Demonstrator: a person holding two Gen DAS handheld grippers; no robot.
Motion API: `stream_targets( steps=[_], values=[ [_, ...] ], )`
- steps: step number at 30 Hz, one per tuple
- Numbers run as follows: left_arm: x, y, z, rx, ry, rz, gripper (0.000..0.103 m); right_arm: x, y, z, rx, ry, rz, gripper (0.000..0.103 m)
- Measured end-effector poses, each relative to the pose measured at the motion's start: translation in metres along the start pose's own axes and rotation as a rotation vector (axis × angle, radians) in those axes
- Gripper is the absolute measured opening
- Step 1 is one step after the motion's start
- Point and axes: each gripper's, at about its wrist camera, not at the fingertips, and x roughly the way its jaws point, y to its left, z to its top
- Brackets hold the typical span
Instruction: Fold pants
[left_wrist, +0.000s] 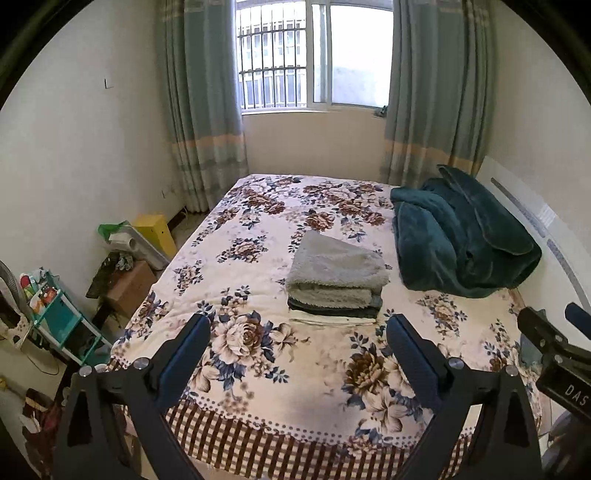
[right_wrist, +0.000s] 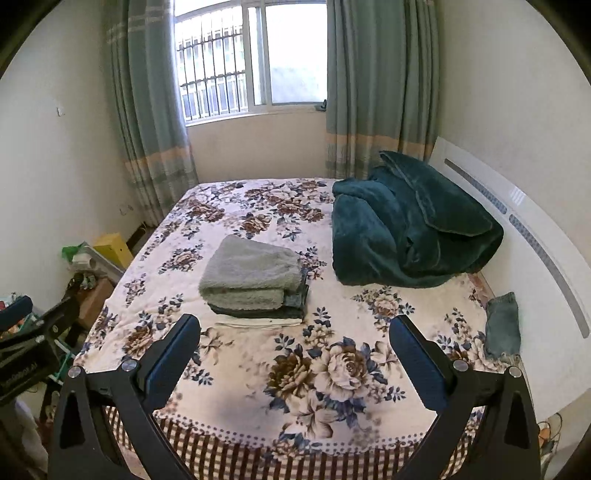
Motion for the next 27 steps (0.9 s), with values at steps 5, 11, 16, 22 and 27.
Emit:
stream_targets(
  steps=[5,11,16,22,27],
  values=[
    [-0.020,0.005,-0.010,-0.003,-0.011,-0.008,0.097,-0.029,0.010,0.000,-0.015,-0.016,-0.011,0.103],
    [-0.030,0.011,-0.014,0.006,-0.024,0.009,0.097,-0.039,0.017,-0.004,-0.019,-0.015,-0.019,0.103],
    [-0.033,0.016,-0.017,0.006,-0.019,-0.002,0.103,-0.053,0.023,-0.003,-0.020,-0.014,-0.030,0.103],
    [-0.036,0.017,-0.018,0.009,-0.023,0.001,0.103,-0.053,0.025,0.009,-0.021,-0.007,-0.019,0.103],
    [-0.035,0.017,-0.017,0.009,-0.026,0.004,0.103,-0.049,0.028,0.012,-0.025,-0.004,-0.009,0.103]
  ],
)
